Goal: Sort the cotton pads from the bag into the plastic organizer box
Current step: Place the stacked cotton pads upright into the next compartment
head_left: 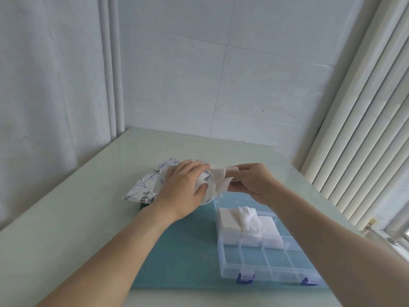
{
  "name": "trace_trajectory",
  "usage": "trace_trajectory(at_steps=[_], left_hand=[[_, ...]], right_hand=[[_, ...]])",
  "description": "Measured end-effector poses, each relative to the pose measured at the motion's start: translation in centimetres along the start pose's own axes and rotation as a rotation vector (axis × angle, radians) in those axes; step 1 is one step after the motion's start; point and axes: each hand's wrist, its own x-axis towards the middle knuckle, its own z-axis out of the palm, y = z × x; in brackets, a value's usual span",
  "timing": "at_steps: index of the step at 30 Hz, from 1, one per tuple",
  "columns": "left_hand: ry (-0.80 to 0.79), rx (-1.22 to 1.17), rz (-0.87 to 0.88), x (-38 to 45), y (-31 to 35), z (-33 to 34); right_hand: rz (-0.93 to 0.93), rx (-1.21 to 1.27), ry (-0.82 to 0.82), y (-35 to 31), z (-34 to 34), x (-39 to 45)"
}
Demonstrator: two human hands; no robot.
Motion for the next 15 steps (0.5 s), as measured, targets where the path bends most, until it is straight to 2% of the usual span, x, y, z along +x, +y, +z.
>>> trace_trajectory(at_steps=[3,6,11,15], left_hand=[[0.078,0.054,0.05,0.5,1.2,-0.1],[0.08,-0.039,0.014,2.0,2.9,-0.4],[-0.115,-0.265,-0.155,5.0,5.3,0.1],[-0.202,-0.515,-0.265,7.3,6.9,1.6]], right_hand=[[0.05,0.113,-0.066,0.3,-0.5,-0.3],[0.075,0.199,-0.126,0.1,-1.4,-0.6],[0.094,0.349,-0.219,0.2,-4.4,-1.1],[0.076,0.42,-0.267,0.1,-6.8,-0.4]])
